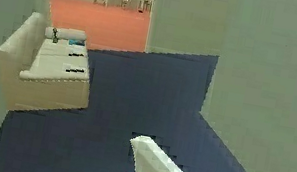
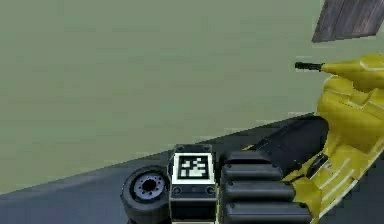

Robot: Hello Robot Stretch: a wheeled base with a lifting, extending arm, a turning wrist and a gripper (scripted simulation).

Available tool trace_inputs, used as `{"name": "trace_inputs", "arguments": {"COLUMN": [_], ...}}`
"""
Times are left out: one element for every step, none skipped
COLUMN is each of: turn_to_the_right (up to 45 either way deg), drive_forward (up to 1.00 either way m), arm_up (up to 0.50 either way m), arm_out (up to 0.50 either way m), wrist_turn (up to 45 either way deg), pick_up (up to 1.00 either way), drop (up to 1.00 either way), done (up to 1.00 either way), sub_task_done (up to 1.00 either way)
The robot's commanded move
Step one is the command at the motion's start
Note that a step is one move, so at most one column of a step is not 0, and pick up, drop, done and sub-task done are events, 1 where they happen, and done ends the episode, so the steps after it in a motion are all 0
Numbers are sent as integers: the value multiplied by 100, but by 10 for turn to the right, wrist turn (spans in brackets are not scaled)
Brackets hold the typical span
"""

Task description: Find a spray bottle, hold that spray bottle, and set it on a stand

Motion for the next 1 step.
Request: {"name": "trace_inputs", "arguments": {"turn_to_the_right": [0], "drive_forward": [100], "arm_up": [0], "arm_out": [0], "wrist_turn": [0], "pick_up": [0], "drop": [0], "done": [0], "sub_task_done": [0]}}
